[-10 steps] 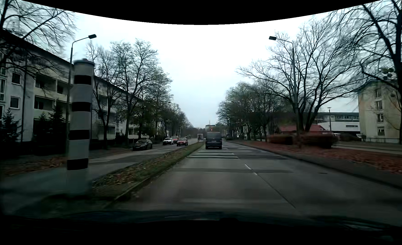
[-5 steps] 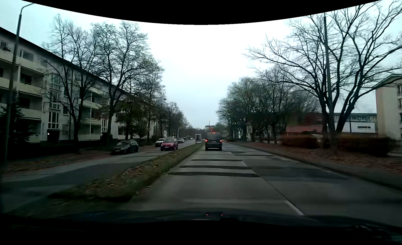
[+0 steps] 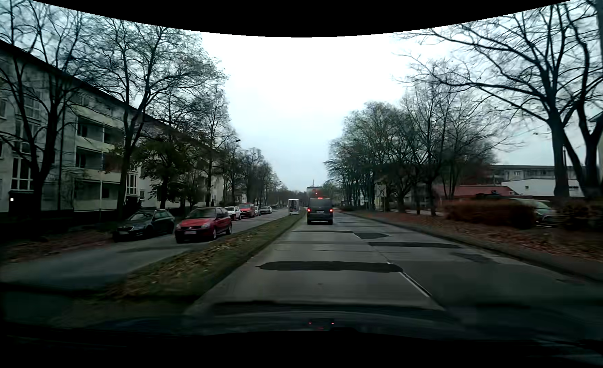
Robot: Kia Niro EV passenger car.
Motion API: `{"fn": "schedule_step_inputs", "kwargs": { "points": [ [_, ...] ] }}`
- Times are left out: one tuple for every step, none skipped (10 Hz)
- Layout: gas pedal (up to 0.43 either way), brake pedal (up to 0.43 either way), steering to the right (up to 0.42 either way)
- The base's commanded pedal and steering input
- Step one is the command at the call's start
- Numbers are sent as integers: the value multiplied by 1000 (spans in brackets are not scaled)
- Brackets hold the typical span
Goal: Follow the waypoints while adhering to traffic rules and regulations
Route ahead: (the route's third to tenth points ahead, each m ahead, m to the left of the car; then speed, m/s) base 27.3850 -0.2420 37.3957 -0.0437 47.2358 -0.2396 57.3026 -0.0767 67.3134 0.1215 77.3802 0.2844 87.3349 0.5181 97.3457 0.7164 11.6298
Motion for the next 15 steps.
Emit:
{"fn": "schedule_step_inputs", "kwargs": {
  "points": [
    [118, 0, 0],
    [98, 0, -1],
    [79, 0, -2],
    [67, 0, -2],
    [59, 0, -2],
    [0, 0, -2],
    [0, 0, -2],
    [0, 0, -2],
    [0, 0, -2],
    [0, 0, -2],
    [0, 0, -2],
    [0, 0, -2],
    [0, 0, -2],
    [0, 0, -1],
    [0, 0, -1]
  ]
}}
